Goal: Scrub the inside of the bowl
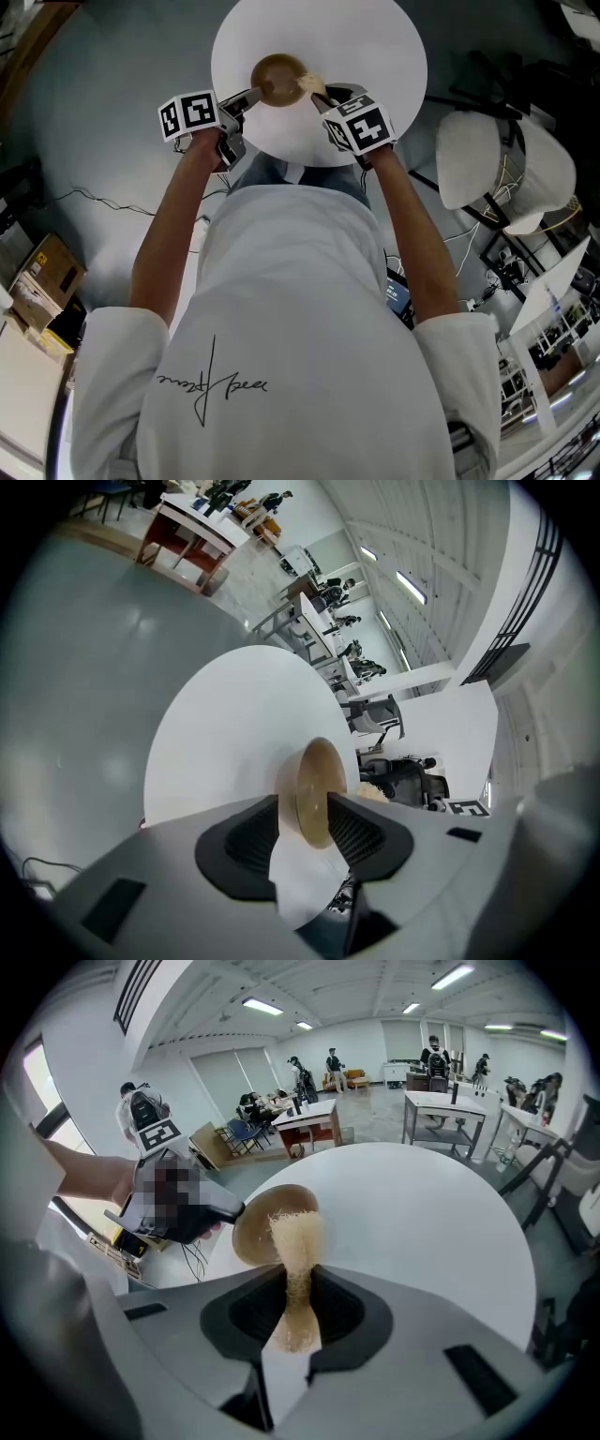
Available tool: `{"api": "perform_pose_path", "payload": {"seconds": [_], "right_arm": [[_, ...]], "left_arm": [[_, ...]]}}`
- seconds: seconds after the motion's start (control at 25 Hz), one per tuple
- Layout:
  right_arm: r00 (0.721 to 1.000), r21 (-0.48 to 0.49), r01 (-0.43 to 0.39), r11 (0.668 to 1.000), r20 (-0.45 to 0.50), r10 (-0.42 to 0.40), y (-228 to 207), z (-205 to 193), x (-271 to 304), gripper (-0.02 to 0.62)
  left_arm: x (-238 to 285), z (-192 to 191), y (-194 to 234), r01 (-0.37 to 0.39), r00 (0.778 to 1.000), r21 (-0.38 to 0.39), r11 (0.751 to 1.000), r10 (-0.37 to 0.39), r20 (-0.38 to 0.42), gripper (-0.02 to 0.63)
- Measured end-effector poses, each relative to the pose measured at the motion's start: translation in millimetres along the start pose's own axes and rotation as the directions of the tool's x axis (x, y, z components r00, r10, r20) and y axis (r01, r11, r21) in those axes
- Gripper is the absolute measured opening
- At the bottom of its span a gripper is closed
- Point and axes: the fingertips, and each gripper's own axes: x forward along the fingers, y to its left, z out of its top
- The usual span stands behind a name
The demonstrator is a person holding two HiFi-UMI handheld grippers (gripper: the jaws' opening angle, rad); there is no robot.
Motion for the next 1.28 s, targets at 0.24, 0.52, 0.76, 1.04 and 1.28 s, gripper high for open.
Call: {"api": "perform_pose_path", "payload": {"seconds": [0.24,0.52,0.76,1.04,1.28], "right_arm": [[1.000,0.044,0.012,0.999,0.026,-0.013,0.9,4.8,-5.0,0.083],[0.997,0.061,0.036,0.997,0.060,-0.040,-0.9,7.9,-20.0,0.083],[0.990,0.059,0.074,0.996,0.114,-0.080,4.9,15.9,-38.2,0.084],[0.976,0.042,0.116,0.992,0.178,-0.122,14.8,20.4,-55.8,0.084],[0.961,0.019,0.116,0.993,0.249,-0.118,40.8,33.0,-65.5,0.084]], "left_arm": [[-10.9,10.0,2.8,-0.005,0.999,-0.003,1.000,0.005,0.046,0.156],[-24.0,20.8,-2.4,-0.020,0.993,-0.013,1.000,0.022,0.120,0.158],[-36.9,27.2,-19.2,-0.023,0.985,0.032,0.999,0.017,0.169,0.160],[-43.1,21.8,-41.2,-0.056,0.987,0.174,0.983,0.029,0.155,0.158],[-55.2,13.6,-66.1,-0.041,0.990,0.263,0.964,0.004,0.141,0.143]]}}
